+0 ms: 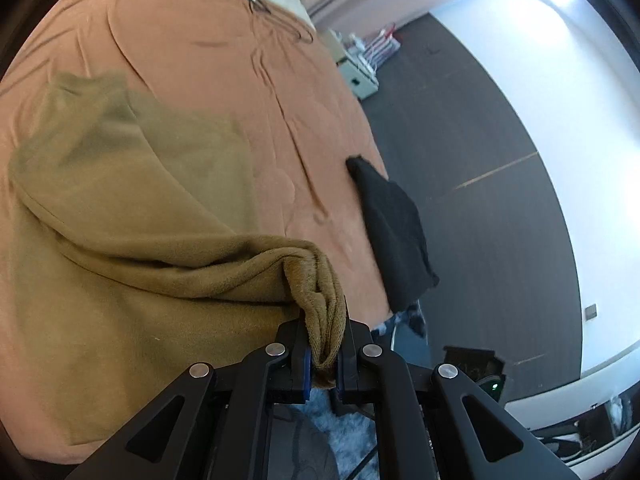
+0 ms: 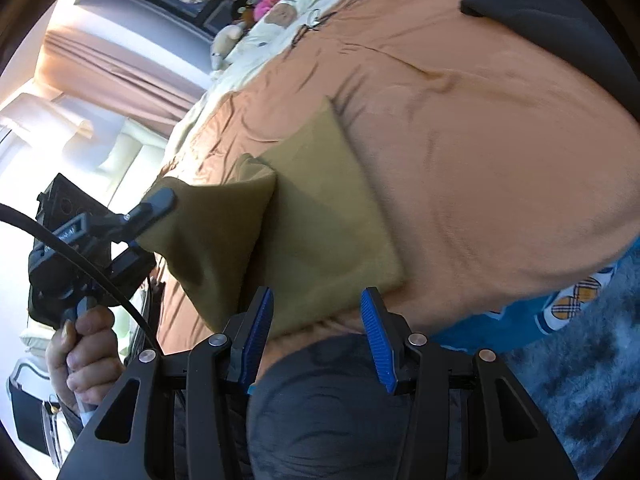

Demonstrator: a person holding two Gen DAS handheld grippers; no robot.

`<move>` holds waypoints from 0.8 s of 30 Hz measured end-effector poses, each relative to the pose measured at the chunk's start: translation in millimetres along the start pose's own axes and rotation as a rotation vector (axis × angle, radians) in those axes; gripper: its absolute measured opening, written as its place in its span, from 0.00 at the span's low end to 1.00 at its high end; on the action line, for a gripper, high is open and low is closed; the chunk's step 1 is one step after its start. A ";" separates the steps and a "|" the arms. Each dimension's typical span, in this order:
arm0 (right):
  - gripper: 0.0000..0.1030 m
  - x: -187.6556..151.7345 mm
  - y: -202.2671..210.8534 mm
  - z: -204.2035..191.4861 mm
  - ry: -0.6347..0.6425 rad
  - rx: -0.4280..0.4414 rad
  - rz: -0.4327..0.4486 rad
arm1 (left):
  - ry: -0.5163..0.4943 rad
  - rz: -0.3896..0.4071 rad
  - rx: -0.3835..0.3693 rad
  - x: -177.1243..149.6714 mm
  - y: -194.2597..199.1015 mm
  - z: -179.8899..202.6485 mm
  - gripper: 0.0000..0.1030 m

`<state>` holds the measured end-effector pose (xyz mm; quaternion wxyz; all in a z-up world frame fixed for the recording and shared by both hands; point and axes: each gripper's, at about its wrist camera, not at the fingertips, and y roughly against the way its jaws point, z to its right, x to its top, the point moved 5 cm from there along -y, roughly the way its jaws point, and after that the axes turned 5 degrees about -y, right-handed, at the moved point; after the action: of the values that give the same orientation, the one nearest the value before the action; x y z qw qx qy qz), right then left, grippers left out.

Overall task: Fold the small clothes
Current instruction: 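Lift the folded shirt with the left gripper and drag it across the bed, then lower the tan shirt onto the bed and open the left gripper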

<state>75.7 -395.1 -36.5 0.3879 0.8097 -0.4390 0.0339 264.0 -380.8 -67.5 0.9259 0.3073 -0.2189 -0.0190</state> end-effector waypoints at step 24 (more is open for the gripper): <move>0.42 3.4 2.4 5.5 0.013 0.001 -0.055 | 0.120 -0.066 0.103 -12.8 -21.1 -56.6 0.88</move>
<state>74.5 -401.8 -37.6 0.3914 0.8214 -0.4139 0.0287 278.1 -364.0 -125.2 0.9192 0.3623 -0.1533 -0.0198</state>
